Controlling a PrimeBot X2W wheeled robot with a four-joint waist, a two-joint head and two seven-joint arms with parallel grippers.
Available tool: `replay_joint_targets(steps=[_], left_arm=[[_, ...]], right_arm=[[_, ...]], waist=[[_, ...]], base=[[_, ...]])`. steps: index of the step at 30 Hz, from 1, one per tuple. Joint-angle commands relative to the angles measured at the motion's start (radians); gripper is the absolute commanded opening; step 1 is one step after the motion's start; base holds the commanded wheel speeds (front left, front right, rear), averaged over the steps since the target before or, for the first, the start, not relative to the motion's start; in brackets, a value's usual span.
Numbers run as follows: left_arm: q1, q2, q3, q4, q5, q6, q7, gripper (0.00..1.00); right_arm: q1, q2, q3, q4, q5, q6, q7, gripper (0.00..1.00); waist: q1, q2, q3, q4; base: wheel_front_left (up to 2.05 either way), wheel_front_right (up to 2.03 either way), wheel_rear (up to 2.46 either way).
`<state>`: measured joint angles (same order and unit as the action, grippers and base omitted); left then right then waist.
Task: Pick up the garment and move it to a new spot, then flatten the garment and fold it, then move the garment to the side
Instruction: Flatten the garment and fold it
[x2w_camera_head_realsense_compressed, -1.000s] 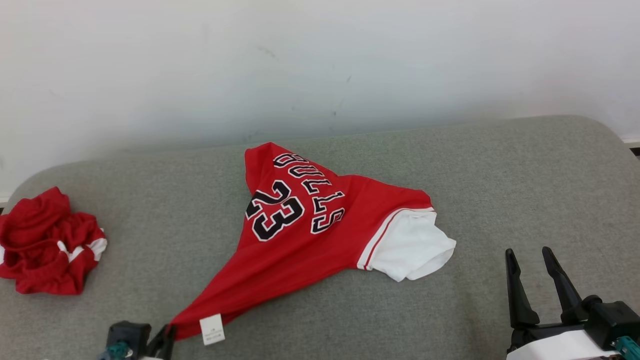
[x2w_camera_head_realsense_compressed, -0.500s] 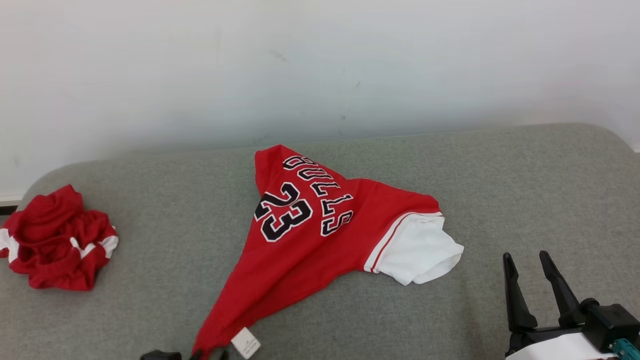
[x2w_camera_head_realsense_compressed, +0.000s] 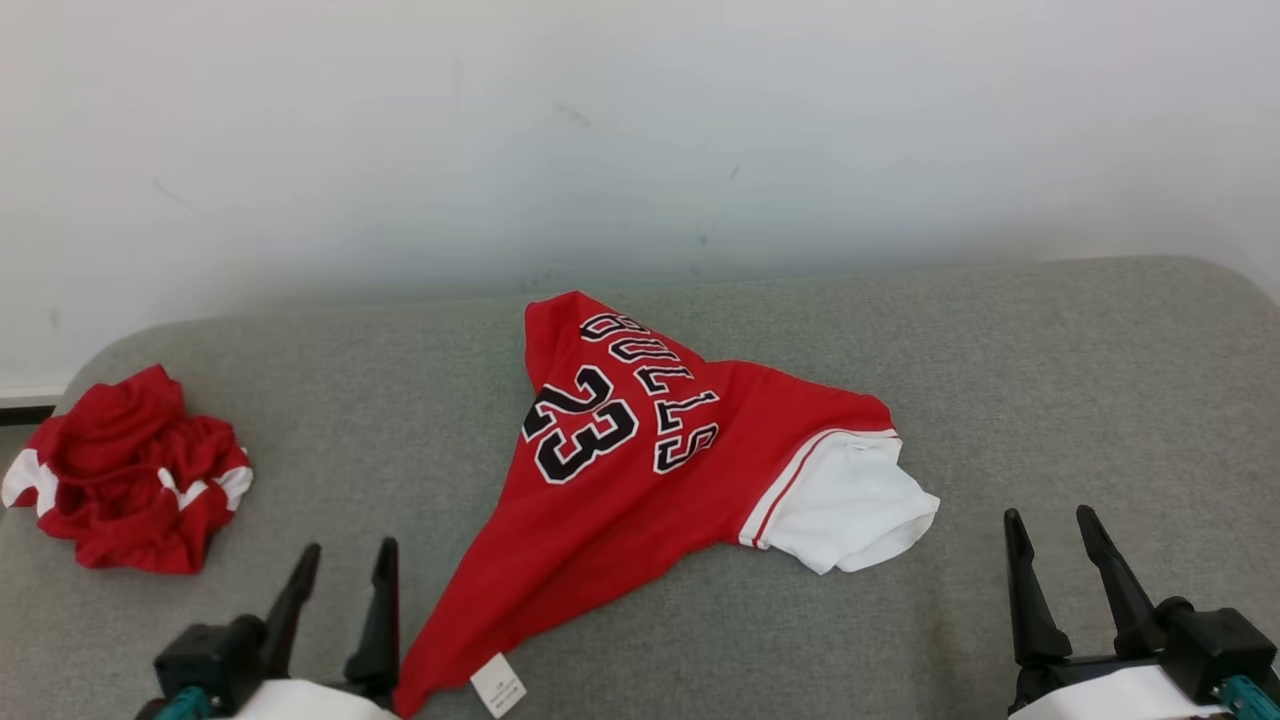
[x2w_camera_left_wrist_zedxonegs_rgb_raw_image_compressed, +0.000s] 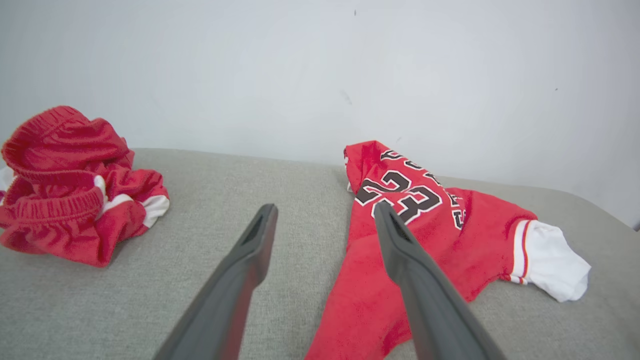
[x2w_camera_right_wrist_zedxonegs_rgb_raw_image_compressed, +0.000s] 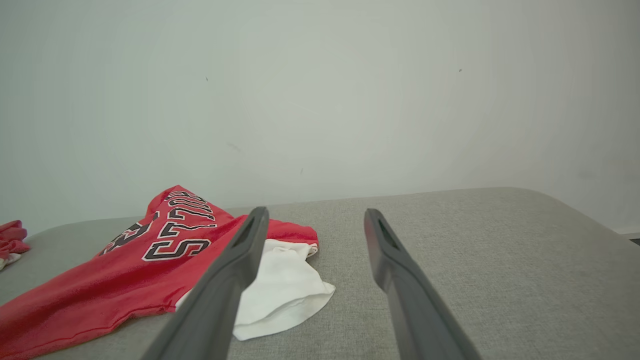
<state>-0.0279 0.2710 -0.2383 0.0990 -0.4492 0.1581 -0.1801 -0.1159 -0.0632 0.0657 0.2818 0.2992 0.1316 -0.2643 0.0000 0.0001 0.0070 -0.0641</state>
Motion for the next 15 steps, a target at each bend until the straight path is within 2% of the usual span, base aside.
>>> replay_joint_targets(steps=[1, 8, 15], left_arm=[[-0.014, 0.004, 0.014, -0.013, 0.008, 0.008, -0.019, 1.0], [-0.041, -0.019, 0.035, -0.042, 0.0, 0.01, -0.063, 1.0], [-0.07, -0.053, 0.021, -0.013, -0.009, -0.015, -0.075, 1.0]], right_arm=[[-0.013, -0.004, 0.006, 0.011, 0.005, -0.002, 0.0, 1.0], [-0.12, -0.049, 0.047, 0.116, -0.019, -0.002, 0.052, 1.0], [-0.265, -0.127, 0.111, 0.268, -0.005, -0.002, 0.172, 1.0]], waist=[[0.0, -0.0001, 0.006, 0.003], [0.0, -0.0001, 0.041, 0.041], [0.0, -0.0001, 0.078, 0.108]], base=[[0.0, 0.0, 0.0], [0.0, 0.0, 0.0], [0.0, 0.0, 0.0]])
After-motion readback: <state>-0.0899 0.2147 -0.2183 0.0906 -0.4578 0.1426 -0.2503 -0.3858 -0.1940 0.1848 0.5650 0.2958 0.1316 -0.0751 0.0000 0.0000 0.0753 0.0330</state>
